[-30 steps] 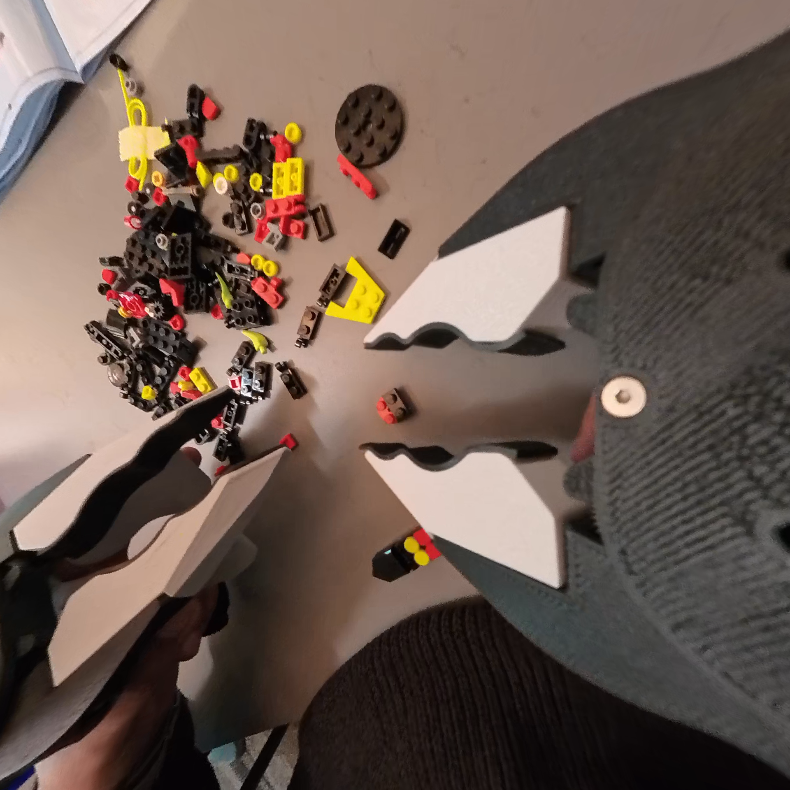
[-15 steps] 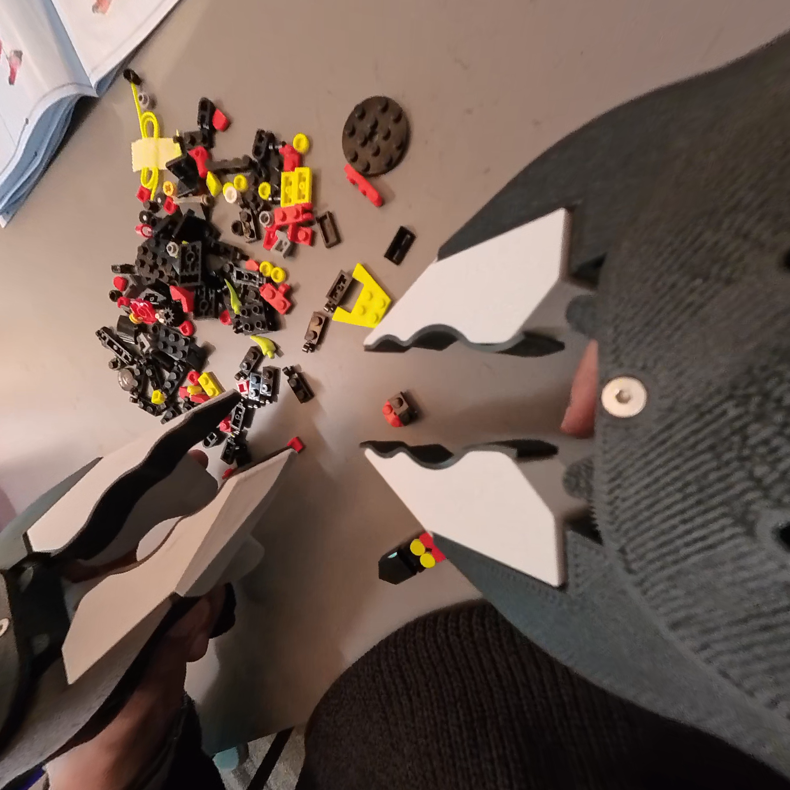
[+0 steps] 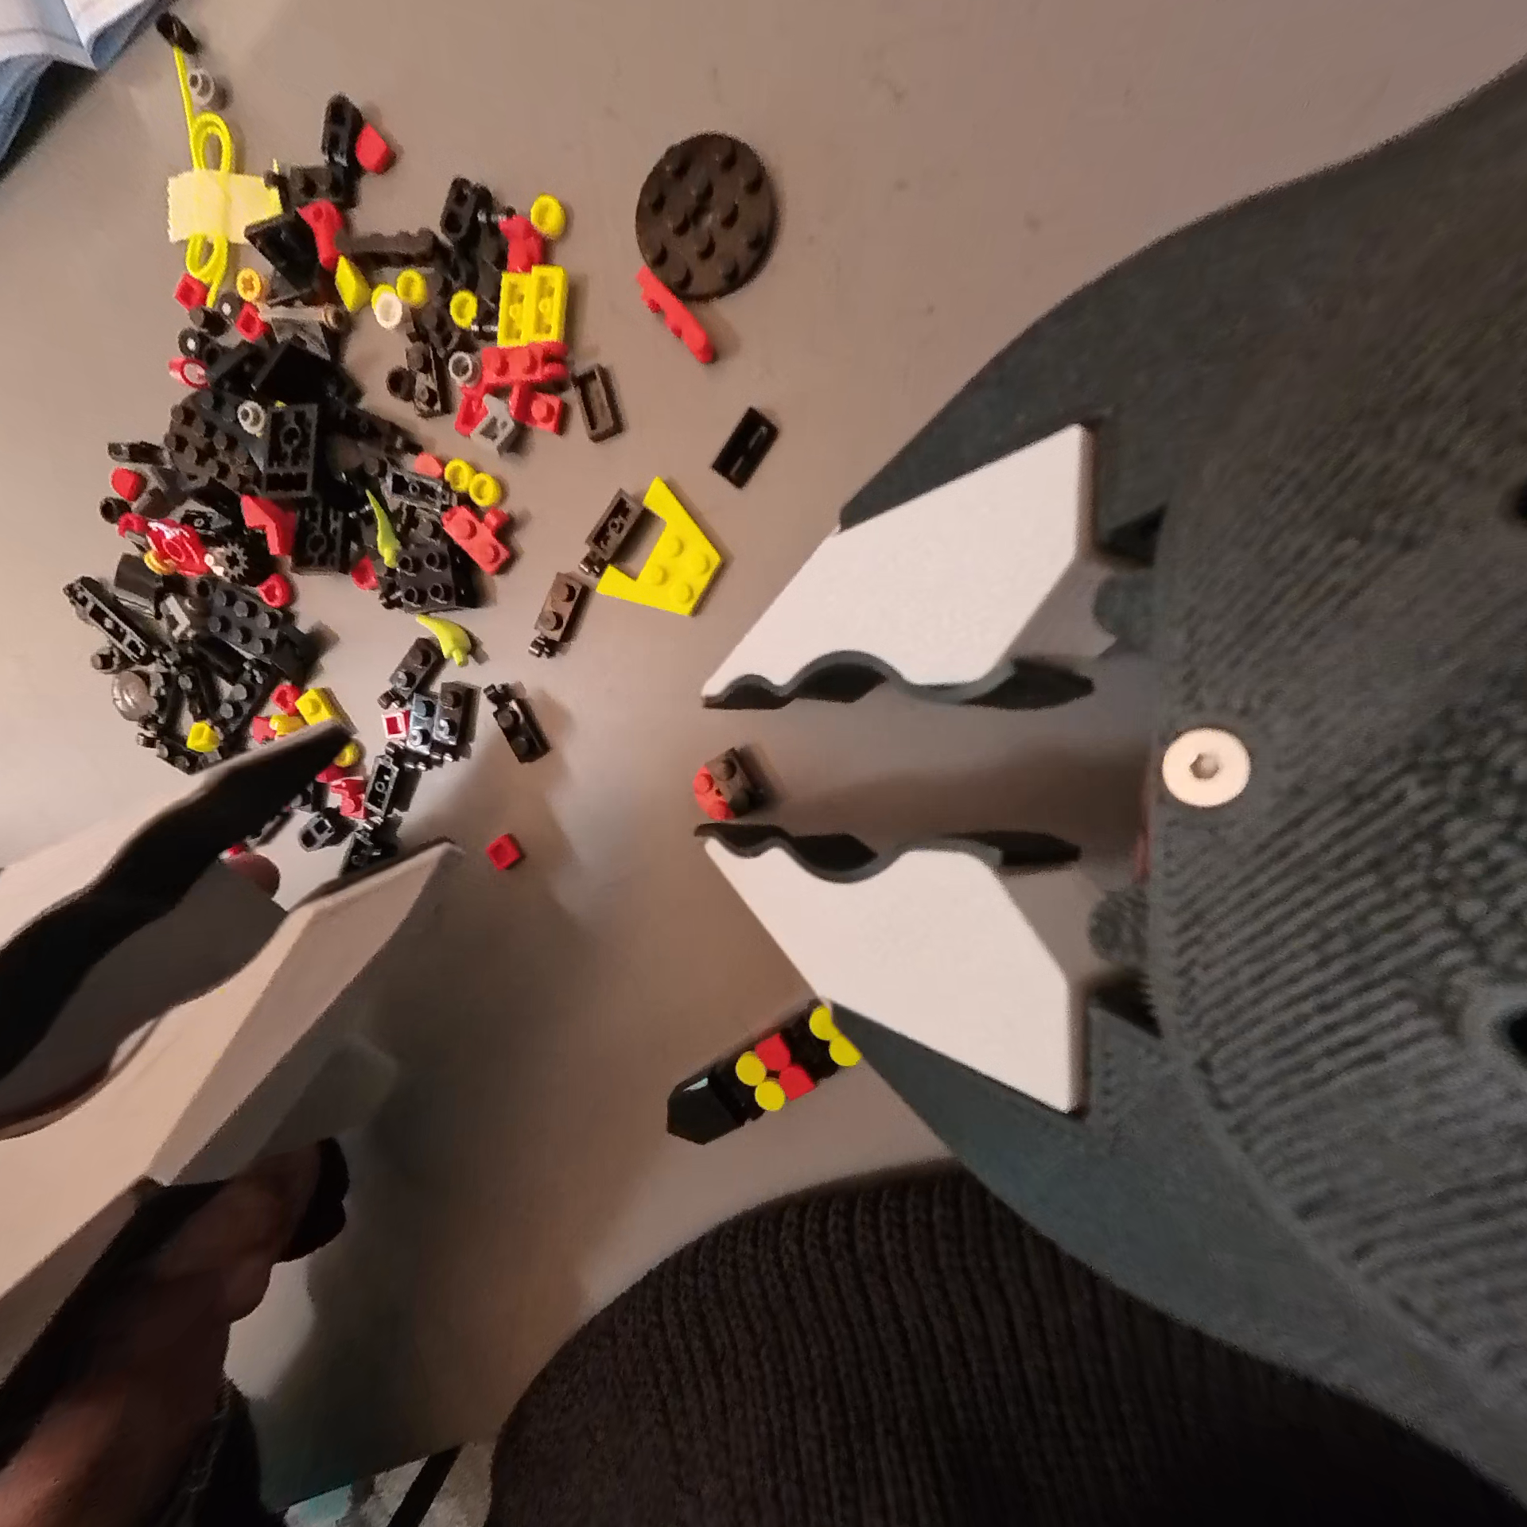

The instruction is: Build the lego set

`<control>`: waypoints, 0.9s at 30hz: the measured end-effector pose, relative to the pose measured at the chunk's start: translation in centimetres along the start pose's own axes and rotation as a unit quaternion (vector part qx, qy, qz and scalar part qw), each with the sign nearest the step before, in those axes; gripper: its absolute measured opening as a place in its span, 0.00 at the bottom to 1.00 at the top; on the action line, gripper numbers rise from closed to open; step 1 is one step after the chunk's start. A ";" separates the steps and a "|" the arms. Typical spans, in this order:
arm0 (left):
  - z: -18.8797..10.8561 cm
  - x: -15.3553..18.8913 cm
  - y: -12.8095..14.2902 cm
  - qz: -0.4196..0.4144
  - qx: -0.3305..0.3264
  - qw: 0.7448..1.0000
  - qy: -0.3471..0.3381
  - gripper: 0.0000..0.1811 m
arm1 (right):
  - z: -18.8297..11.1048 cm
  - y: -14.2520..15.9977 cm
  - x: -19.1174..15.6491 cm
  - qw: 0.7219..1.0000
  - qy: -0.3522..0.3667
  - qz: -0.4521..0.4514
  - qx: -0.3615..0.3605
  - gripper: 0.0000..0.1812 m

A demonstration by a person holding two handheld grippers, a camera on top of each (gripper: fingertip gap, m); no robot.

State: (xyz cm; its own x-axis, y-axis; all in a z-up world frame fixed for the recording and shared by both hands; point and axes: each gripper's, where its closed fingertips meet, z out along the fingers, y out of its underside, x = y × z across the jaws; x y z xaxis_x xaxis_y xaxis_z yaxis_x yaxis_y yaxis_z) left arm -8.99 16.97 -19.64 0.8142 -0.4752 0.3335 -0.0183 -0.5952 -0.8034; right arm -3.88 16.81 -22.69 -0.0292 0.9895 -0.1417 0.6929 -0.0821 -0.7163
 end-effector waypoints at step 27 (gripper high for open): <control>0.2 1.8 0.1 0.026 -0.004 1.000 0.010 0.20 | 0.9 -4.0 10.5 0.986 0.161 -0.022 0.030 0.08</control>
State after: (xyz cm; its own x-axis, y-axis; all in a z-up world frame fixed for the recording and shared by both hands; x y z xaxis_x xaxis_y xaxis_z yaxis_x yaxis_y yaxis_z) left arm -7.36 16.18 -19.24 0.7999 -0.5191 0.3011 -0.0649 -0.5737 -0.8165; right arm -7.56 27.42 -21.90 0.1779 0.9781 0.1082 0.6523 -0.0349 -0.7571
